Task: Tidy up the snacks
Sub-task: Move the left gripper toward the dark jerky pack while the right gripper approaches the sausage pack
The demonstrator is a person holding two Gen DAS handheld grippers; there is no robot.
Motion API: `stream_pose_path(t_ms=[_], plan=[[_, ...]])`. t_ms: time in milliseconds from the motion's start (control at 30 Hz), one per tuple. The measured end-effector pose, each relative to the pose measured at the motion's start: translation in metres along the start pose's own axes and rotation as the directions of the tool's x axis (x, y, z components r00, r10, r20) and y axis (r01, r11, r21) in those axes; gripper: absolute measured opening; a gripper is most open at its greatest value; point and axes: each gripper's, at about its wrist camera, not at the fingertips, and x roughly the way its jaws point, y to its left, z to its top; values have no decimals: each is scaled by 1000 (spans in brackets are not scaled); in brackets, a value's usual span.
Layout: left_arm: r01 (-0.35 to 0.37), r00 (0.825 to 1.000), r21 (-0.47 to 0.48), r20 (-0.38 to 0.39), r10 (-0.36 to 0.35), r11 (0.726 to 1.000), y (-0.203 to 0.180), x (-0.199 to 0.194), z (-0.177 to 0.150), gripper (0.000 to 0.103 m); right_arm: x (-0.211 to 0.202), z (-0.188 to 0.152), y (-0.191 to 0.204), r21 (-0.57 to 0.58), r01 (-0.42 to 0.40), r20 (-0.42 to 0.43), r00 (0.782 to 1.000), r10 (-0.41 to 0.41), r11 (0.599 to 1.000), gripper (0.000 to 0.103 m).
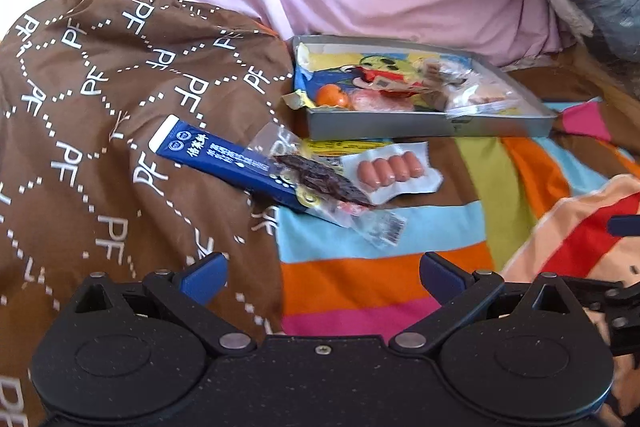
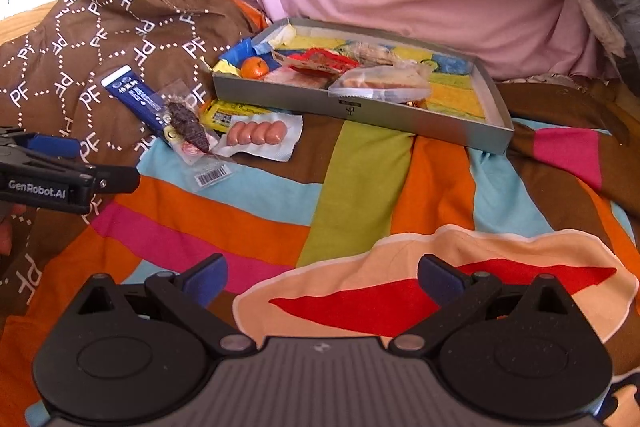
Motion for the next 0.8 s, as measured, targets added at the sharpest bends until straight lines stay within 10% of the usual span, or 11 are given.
stream_pose_path(t_ms=[567, 800], plan=[[23, 999, -54, 34, -21, 998, 11, 41, 17, 101, 44, 40, -8, -152, 49, -1, 999, -50, 987, 103], [38, 993, -62, 111, -31, 997, 17, 41, 18, 101, 85, 63, -6, -236, -88, 16, 995, 94, 968, 103]])
